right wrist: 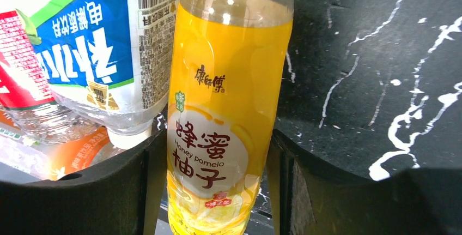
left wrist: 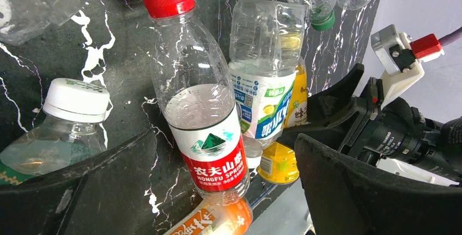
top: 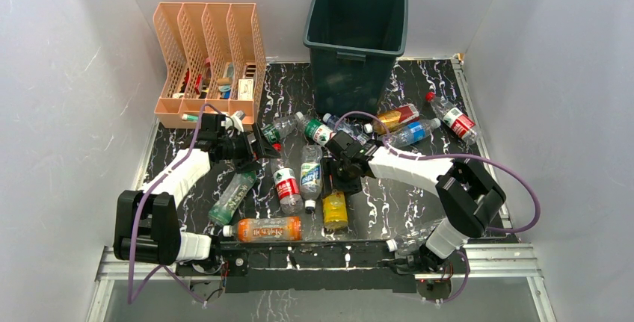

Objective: Put the plastic bottles in the bin
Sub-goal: Pick up the plastic bottle at the center of the board.

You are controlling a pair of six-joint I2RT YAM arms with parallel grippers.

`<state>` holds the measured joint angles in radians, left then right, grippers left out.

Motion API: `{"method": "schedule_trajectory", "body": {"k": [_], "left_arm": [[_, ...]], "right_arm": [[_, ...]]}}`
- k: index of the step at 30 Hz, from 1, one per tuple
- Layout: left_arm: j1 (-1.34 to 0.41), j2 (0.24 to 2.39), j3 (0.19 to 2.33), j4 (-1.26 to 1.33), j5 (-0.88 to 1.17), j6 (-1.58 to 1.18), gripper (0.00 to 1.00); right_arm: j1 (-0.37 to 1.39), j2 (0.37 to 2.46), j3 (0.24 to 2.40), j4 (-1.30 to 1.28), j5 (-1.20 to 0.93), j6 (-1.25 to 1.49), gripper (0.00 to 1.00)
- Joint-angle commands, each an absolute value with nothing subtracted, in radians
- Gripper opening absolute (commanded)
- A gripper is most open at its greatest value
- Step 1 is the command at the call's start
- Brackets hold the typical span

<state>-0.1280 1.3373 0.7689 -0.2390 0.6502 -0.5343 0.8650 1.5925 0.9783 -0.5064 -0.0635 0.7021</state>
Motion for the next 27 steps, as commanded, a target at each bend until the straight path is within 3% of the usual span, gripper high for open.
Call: {"method": "schedule_trajectory", "body": {"k": [1,27], "left_arm": [[-0.131,1.317,0.798,-0.248,0.667,-0.523,0.98],[-0.133,1.321,0.788,-0.231,0.665,-0.531,0.98]], "right_arm": [[0.866,1.557,1.041,-0.559,0.010,0.656,0.44],[0.865,1.433,1.097,-0.461,0.007,0.572,0.39]]}}
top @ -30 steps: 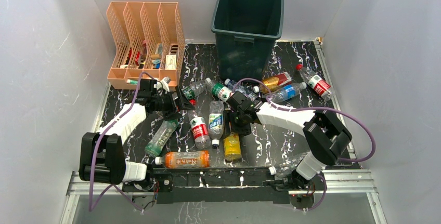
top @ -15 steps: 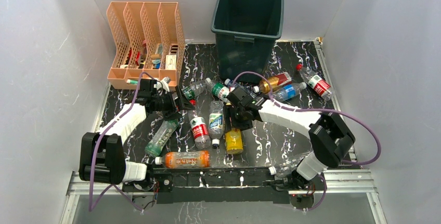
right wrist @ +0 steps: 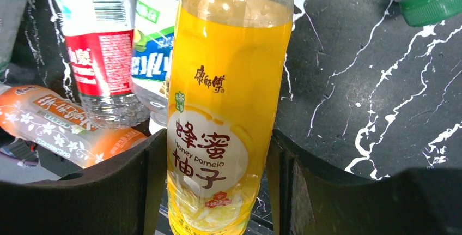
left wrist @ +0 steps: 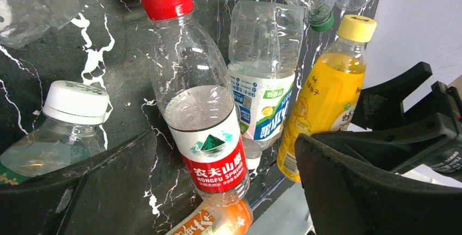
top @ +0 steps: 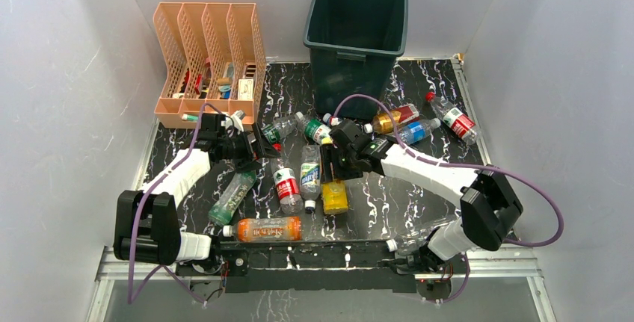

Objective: Put the plastic bottles in the bin
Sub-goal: Pick up the plastic bottle at the center of the board.

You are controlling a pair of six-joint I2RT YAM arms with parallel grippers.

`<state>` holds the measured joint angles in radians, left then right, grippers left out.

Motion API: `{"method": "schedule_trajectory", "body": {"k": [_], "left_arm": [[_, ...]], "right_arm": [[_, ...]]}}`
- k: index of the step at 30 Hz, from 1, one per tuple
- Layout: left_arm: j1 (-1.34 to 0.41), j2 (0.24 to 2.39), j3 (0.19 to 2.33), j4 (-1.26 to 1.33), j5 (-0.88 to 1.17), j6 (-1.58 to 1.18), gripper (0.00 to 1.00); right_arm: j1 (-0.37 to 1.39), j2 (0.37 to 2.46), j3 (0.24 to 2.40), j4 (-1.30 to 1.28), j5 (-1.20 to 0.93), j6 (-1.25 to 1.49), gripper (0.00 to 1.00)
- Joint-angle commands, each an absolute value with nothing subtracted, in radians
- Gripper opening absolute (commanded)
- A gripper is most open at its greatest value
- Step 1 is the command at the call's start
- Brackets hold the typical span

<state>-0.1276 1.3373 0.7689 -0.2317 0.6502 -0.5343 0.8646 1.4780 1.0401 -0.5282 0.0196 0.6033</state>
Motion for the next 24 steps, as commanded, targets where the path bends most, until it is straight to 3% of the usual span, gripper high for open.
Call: {"method": "schedule_trajectory", "body": {"k": [1,14,24], "left_arm": [[-0.132,1.322,0.787,-0.232,0.665,-0.531,0.98],[-0.132,1.302,0.792,-0.240,0.659,-0.534,0.98],[-0.132,1.265,0.800,-0.270,0.644,-0.526,0.98]], "right_arm": [[0.865,1.432,1.100,-0.456,0.003,0.569,0.39],[0.865,1.395,1.173,-0.414,-0.082,0.521,0.37],[0.870,1.395,1.351,-0.399,-0.131,0.447,0.37]]}}
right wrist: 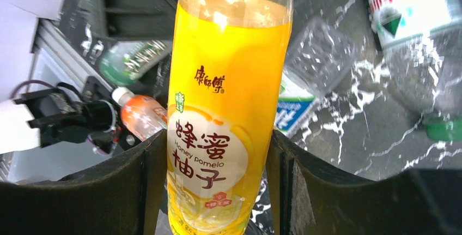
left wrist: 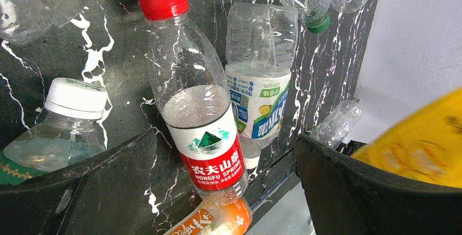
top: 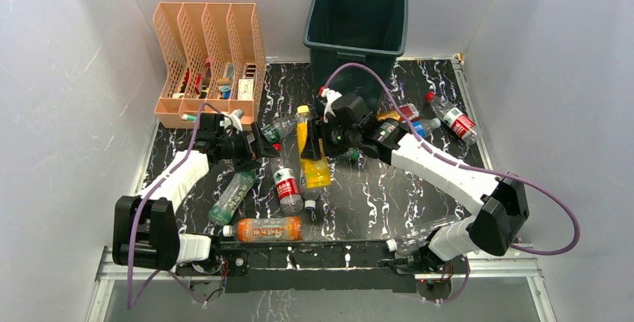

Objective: Put the plastic bottles in the bin
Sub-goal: Pick up the plastic bottle at the center of the board, then place the plastic bottle in the trash bin.

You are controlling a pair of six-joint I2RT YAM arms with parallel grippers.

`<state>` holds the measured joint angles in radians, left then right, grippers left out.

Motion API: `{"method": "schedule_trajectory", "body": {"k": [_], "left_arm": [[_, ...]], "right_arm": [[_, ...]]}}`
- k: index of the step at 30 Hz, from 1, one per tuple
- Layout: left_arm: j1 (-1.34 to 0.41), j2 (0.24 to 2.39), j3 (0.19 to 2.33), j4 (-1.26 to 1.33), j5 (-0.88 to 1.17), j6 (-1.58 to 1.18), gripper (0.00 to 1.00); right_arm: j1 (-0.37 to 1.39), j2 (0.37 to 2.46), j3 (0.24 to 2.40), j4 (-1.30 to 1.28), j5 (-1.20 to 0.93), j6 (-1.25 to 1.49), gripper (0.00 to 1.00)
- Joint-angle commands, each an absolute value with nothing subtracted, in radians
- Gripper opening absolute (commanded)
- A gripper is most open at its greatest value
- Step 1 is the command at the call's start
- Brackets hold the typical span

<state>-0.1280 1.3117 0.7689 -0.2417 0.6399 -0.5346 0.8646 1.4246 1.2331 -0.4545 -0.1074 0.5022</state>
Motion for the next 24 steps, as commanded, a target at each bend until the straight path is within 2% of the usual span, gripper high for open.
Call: {"method": "schedule_trajectory", "body": {"k": [1,11,18,24], "left_arm": [[-0.132,1.262,0.804,-0.272,0.644,-0.526,0.98],[-0.132,1.237,0.828,-0.308,0.637,-0.515,0.98],[-0.131,1.231,0.845,-0.332,0.630,-0.503,0.98],[-0.132,1.228,0.855,-0.352,0.628,-0.496,0.98]], "right_arm": [[0.869,1.398,1.389,-0.399,-0.130,0.438,0.37],[0.847,1.493,1.729,-0.383,0.009,0.309,0.39],[0.644,1.708,2.085,-0.344,-0.017,0.298,0.37],[0.444,1.778,2.163,-0.173,-0.052,0.354,0.39]]}}
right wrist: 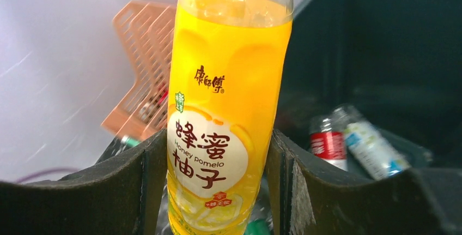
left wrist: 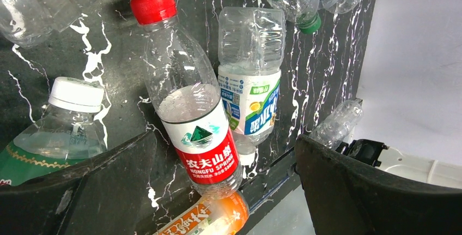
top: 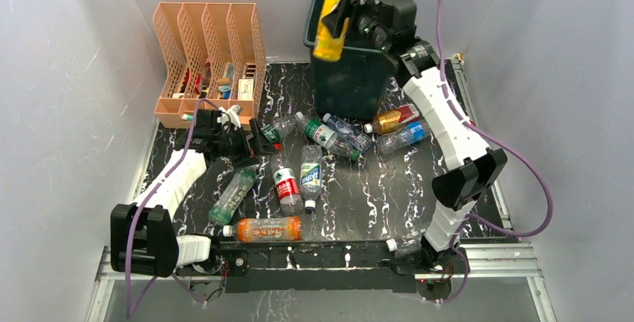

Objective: Put the plastic bottles in the bin
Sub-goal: Place the plastic bottle in the trash bin.

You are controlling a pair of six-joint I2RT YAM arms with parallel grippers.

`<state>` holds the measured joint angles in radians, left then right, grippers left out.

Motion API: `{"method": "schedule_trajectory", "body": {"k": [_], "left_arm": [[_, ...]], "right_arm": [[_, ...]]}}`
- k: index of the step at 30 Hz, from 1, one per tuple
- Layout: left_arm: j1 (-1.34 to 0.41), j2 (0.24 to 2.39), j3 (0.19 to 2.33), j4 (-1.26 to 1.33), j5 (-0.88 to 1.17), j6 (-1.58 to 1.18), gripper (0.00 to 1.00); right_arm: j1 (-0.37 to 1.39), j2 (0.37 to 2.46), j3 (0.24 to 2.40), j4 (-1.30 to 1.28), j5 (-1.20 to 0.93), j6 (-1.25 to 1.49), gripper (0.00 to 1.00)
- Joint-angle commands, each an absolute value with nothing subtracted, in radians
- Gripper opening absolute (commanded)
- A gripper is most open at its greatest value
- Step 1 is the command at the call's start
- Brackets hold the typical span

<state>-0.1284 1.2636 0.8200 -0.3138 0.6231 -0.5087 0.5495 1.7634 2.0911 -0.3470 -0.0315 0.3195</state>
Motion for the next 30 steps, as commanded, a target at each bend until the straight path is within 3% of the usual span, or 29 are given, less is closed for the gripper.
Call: {"method": "schedule_trajectory", "body": {"k": [1,11,15,16,21,30], "left_arm": [[-0.132,1.228,0.854,-0.356,0.629,-0.494,0.98],[-0.132,1.217,0.855,-0.366,0.628,-0.497,0.98],[-0.132,1.216,0.848,-0.366,0.624,-0.496,0.98],[-0.132,1.217,0.848,-0.366,0.623,-0.495,0.98],[-0.132,1.220,0.841,-0.369,0.622,-0.491,0.98],[-0.132,1.227,0.845,-0.359,0.627,-0.490,0.98]], "right_arm": [[0.410,1.784,2.164,-0.146,-0.059,0.369,0.39],[0.198,1.909,2.269,-0.055,-0.159,0.466,0.42],[0.173,2.003,2.361,-0.169,-0.191,0.465,0.65],[0.171,2.007,2.355,-0.182,-0.198,0.466,0.76],[0.172,1.951,2.243,-0.188,-0.209,0.460,0.97],[0.172,1.694,1.989,-0.216,-0.182,0.425,0.98]]}}
